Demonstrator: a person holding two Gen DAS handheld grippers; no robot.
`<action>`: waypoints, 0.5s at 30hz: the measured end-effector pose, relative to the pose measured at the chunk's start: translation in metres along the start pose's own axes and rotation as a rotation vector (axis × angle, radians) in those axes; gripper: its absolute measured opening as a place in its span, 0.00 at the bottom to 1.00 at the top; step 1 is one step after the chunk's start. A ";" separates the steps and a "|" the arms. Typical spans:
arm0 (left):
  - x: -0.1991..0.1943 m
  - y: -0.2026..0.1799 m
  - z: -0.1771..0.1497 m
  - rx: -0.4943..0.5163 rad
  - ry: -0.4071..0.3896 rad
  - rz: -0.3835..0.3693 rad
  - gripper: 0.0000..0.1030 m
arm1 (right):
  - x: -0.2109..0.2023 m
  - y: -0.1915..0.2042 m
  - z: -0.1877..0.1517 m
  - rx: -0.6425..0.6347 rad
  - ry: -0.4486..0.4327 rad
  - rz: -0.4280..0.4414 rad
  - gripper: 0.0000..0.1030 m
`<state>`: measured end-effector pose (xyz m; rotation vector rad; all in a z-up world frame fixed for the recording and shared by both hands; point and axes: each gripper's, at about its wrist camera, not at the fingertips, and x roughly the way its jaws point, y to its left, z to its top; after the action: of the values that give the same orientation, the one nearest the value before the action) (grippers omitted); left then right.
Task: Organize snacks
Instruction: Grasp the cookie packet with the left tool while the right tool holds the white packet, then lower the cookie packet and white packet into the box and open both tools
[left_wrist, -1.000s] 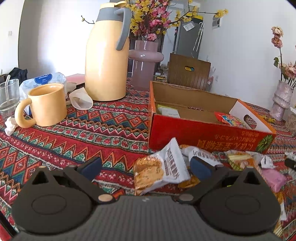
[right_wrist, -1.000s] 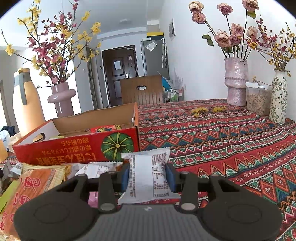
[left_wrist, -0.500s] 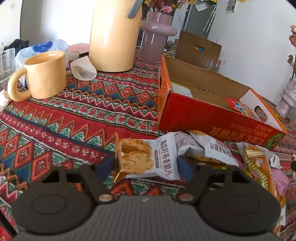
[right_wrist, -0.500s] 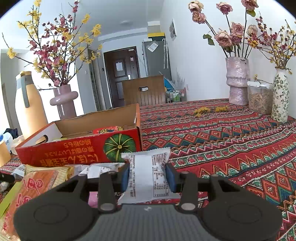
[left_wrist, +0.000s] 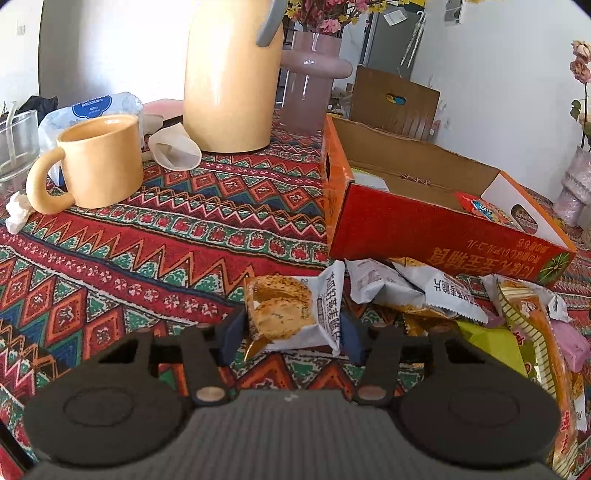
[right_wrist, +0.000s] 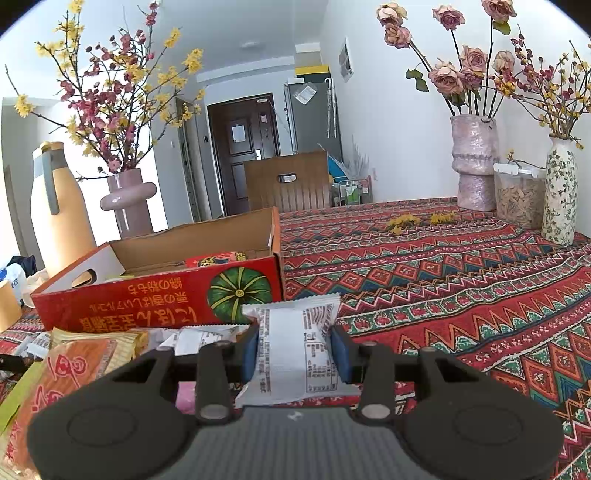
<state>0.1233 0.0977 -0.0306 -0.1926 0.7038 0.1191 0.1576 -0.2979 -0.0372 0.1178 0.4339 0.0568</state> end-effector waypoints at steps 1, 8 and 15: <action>-0.001 0.000 -0.001 0.002 -0.003 0.002 0.52 | 0.000 0.000 0.000 0.000 -0.001 0.000 0.39; -0.011 0.002 -0.003 0.017 -0.035 0.005 0.52 | 0.000 0.000 0.000 0.000 0.000 -0.002 0.39; -0.027 -0.001 0.001 0.036 -0.084 0.006 0.52 | -0.001 0.000 0.000 0.000 0.000 -0.001 0.39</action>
<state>0.1037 0.0959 -0.0127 -0.1502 0.6223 0.1195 0.1571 -0.2975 -0.0368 0.1171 0.4336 0.0555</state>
